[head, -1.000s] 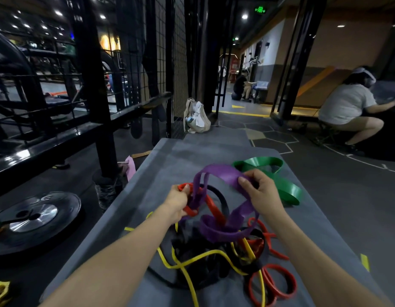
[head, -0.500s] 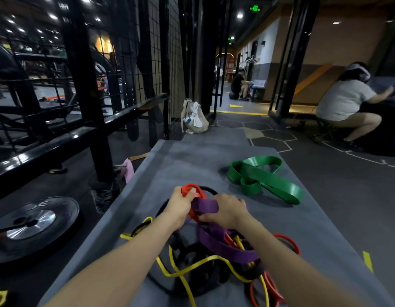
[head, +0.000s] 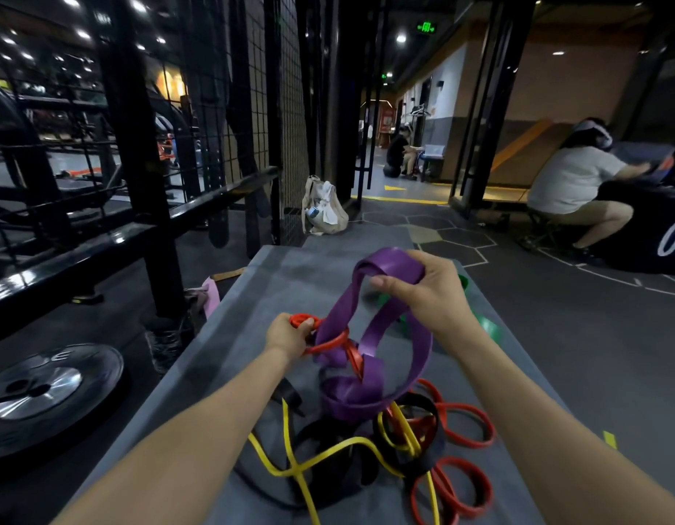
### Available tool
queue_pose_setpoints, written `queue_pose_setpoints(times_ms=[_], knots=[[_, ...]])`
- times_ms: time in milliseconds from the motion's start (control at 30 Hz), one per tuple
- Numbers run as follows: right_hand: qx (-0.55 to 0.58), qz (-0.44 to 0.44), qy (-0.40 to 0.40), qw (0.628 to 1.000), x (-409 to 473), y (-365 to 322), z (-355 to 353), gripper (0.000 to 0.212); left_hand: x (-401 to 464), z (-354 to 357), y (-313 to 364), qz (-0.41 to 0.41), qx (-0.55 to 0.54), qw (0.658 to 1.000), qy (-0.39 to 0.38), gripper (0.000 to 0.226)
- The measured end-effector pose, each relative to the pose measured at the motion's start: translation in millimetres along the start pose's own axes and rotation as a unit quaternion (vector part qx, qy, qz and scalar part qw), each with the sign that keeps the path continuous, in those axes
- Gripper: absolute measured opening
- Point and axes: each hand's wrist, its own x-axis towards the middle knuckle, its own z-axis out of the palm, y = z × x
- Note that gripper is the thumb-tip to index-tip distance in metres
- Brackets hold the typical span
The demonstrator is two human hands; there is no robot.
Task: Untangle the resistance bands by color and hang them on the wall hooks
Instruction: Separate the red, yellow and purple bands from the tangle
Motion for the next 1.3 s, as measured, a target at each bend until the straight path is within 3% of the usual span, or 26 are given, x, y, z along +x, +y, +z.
queue_pose_setpoints(times_ms=[67,133,300,467,567,667,767,933,1033,1133,1200,1300], knots=[[0.032,0.008,0.009,0.999,-2,2,-1,0.016,2,4,-2,-0.017,0.003,1.0,-0.011,0.033],[0.044,0.029,-0.002,0.999,-2,5,0,0.016,-19,9,11,-0.062,-0.082,0.993,-0.055,0.037],[0.011,0.059,-0.044,0.997,-5,16,6,0.02,-64,21,34,-0.176,-0.299,0.919,-0.188,0.048],[0.113,0.063,-0.001,0.992,-2,20,5,0.019,-77,28,37,-0.235,-0.362,0.862,-0.268,0.045],[0.181,0.067,0.05,0.98,1,20,-1,0.021,-79,31,33,-0.244,-0.426,0.844,-0.215,0.026],[0.225,0.049,0.083,0.969,2,18,-10,0.012,-63,28,18,-0.246,-0.44,0.853,-0.138,0.022],[0.256,0.052,0.102,0.96,0,19,-15,0.016,-50,26,5,-0.26,-0.439,0.857,-0.074,0.021],[0.302,0.059,0.109,0.945,0,19,-13,0.017,-69,26,6,-0.302,-0.439,0.837,-0.126,0.034],[0.272,0.067,0.073,0.957,-1,19,-14,0.024,-73,31,16,-0.306,-0.46,0.816,-0.171,0.04],[0.277,0.069,0.066,0.956,-4,17,-13,0.019,-68,35,32,-0.276,-0.526,0.794,-0.128,0.031],[0.323,0.062,0.106,0.938,-1,13,-21,0.014,-64,32,36,-0.263,-0.524,0.807,-0.075,0.025],[0.387,0.04,0.151,0.909,5,10,-44,0.043,-54,21,26,-0.254,-0.464,0.848,-0.002,0.029]])
